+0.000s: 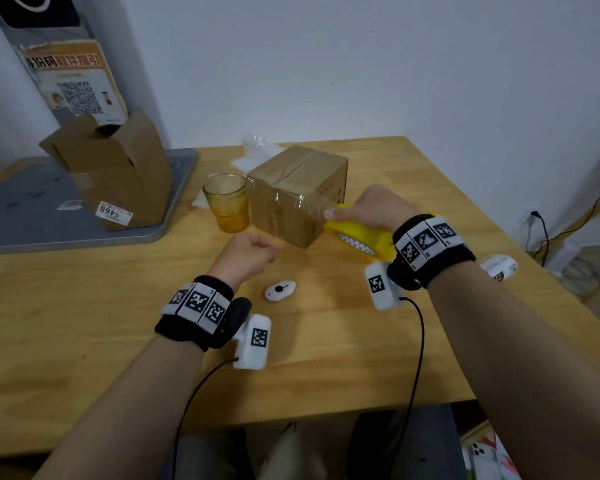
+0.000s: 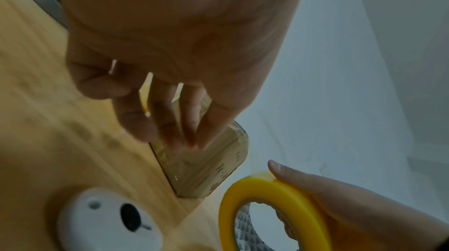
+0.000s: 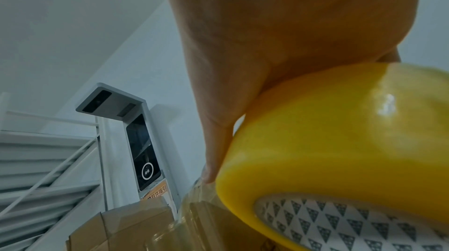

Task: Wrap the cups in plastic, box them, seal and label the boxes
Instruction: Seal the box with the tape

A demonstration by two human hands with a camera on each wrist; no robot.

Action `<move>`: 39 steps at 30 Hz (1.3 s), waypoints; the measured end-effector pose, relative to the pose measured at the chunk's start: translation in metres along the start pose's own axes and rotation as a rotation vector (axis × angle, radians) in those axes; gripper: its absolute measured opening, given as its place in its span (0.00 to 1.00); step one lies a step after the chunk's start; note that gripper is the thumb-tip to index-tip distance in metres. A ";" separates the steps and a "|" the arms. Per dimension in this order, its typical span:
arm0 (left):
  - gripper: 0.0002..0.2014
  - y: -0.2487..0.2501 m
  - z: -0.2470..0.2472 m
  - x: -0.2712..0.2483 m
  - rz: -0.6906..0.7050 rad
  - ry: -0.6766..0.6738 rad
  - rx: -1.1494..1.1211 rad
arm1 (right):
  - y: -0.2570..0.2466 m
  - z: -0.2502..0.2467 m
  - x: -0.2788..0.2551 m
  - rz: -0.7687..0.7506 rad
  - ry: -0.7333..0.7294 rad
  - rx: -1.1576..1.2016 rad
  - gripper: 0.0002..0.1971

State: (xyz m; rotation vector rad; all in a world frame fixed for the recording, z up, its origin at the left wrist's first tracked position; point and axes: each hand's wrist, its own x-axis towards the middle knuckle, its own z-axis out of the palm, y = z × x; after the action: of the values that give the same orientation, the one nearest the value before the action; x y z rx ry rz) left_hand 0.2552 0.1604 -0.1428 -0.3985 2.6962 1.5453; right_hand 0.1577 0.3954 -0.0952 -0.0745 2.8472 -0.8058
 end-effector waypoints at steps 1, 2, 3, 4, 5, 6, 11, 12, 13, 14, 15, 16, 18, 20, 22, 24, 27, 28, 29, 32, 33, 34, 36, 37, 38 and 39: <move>0.04 -0.002 0.001 0.000 -0.030 -0.033 0.060 | 0.000 -0.001 -0.001 0.004 -0.001 0.005 0.45; 0.05 -0.006 0.002 0.000 -0.054 -0.076 0.137 | 0.000 -0.001 -0.002 0.006 0.001 0.009 0.46; 0.08 -0.009 0.004 0.000 -0.079 -0.124 0.220 | 0.001 -0.001 -0.003 0.011 0.004 0.011 0.47; 0.12 -0.012 0.006 -0.001 -0.098 -0.170 0.292 | 0.002 -0.002 -0.004 0.010 0.008 0.009 0.47; 0.16 -0.014 0.009 0.000 -0.110 -0.202 0.339 | 0.003 -0.002 -0.004 0.012 0.011 0.009 0.47; 0.20 -0.014 0.011 0.000 -0.117 -0.220 0.364 | 0.003 -0.002 -0.005 0.012 0.014 0.011 0.46; 0.15 -0.002 0.015 -0.005 -0.054 -0.276 0.459 | 0.005 -0.003 -0.009 -0.002 0.000 0.010 0.42; 0.12 0.001 0.017 -0.007 -0.036 -0.270 0.428 | 0.005 -0.005 -0.011 -0.006 -0.007 0.013 0.43; 0.09 0.005 0.019 -0.009 -0.012 -0.252 0.345 | 0.006 -0.007 -0.013 -0.011 -0.015 0.017 0.45; 0.07 0.009 0.023 -0.009 0.017 -0.229 0.204 | 0.006 -0.009 -0.014 -0.025 -0.016 0.031 0.45; 0.07 0.015 0.027 -0.009 0.035 -0.205 0.019 | 0.007 -0.011 -0.015 -0.045 -0.013 0.054 0.44; 0.08 0.022 0.031 -0.009 0.033 -0.188 -0.166 | 0.009 -0.012 -0.016 -0.068 -0.004 0.086 0.42; 0.13 0.038 0.040 -0.008 0.000 -0.182 -0.427 | 0.012 -0.013 -0.017 -0.116 0.030 0.161 0.36; 0.14 0.050 0.050 -0.005 -0.022 -0.148 -0.566 | 0.015 -0.014 -0.017 -0.184 0.045 0.226 0.26; 0.11 0.058 0.060 -0.001 -0.023 -0.068 -0.627 | 0.019 -0.016 -0.017 -0.265 0.026 0.275 0.16; 0.08 0.061 0.068 0.002 -0.017 -0.005 -0.658 | 0.023 -0.018 -0.016 -0.313 -0.017 0.301 0.08; 0.09 0.062 0.075 0.005 -0.014 0.021 -0.697 | 0.025 -0.020 -0.020 -0.349 -0.092 0.305 0.07; 0.09 0.062 0.076 0.006 -0.013 0.021 -0.701 | 0.025 -0.020 -0.021 -0.352 -0.117 0.300 0.10; 0.09 0.061 0.076 0.007 -0.011 0.023 -0.701 | 0.024 -0.021 -0.022 -0.347 -0.138 0.303 0.11; 0.09 0.058 0.075 0.008 0.002 0.016 -0.700 | 0.021 -0.018 -0.022 -0.308 -0.154 0.343 0.08; 0.08 0.059 0.075 0.007 0.012 0.004 -0.684 | 0.019 -0.017 -0.021 -0.317 -0.148 0.332 0.11; 0.08 0.059 0.074 0.006 0.026 0.001 -0.658 | 0.018 -0.014 -0.020 -0.329 -0.137 0.318 0.13; 0.06 0.060 0.071 0.007 0.080 0.084 -0.611 | 0.013 -0.010 -0.020 -0.328 -0.106 0.303 0.14; 0.05 0.060 0.068 0.011 0.119 0.182 -0.586 | 0.010 -0.010 -0.020 -0.322 -0.100 0.298 0.13; 0.01 0.060 0.065 0.016 0.162 0.286 -0.553 | 0.008 -0.010 -0.020 -0.310 -0.101 0.293 0.12; 0.04 0.058 0.061 0.022 0.198 0.372 -0.494 | 0.006 -0.010 -0.021 -0.293 -0.106 0.288 0.10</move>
State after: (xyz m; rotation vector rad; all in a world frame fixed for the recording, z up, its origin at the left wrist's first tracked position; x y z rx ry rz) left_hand 0.2141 0.2359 -0.1278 -0.4752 2.6307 2.4253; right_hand 0.1767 0.4078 -0.0864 -0.4872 2.6238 -1.2207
